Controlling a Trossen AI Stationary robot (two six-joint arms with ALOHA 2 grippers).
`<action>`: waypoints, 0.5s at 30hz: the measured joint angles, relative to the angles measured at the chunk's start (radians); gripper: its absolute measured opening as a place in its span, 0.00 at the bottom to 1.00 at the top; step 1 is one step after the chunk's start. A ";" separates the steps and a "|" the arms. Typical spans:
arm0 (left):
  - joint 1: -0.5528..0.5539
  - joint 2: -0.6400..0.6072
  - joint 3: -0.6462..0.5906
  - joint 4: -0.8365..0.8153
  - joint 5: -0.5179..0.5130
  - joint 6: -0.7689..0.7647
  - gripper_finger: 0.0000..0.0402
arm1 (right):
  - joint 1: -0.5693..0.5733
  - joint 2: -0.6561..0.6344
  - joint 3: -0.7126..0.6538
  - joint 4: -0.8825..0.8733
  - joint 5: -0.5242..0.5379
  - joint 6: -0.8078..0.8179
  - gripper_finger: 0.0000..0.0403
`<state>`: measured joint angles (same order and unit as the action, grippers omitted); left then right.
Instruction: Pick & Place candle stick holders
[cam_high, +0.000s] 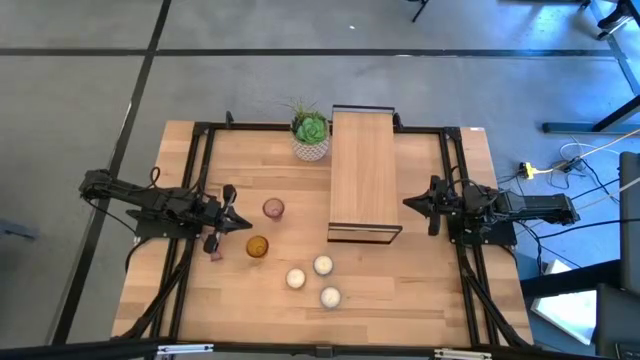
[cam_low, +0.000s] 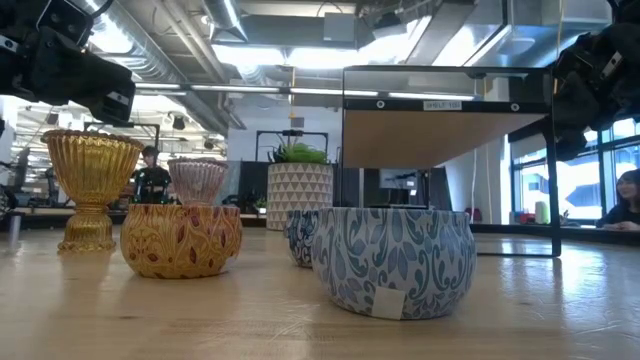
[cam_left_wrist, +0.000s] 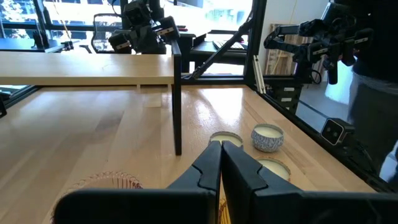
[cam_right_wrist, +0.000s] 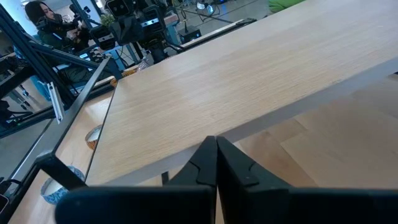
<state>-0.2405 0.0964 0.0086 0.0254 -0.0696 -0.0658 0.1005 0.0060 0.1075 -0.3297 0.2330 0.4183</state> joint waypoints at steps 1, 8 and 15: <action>0.000 0.000 0.000 0.000 0.000 0.000 0.02 | 0.000 0.000 0.000 0.000 0.000 0.000 0.00; 0.000 0.000 0.000 0.000 0.000 0.000 0.02 | 0.000 0.000 0.000 0.002 0.000 0.000 0.00; 0.000 0.000 0.000 0.000 0.000 0.000 0.02 | 0.000 0.000 0.000 0.142 0.001 0.272 0.00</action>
<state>-0.2405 0.0964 0.0090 0.0257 -0.0692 -0.0658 0.1005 0.0063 0.1074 -0.1874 0.2339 0.6901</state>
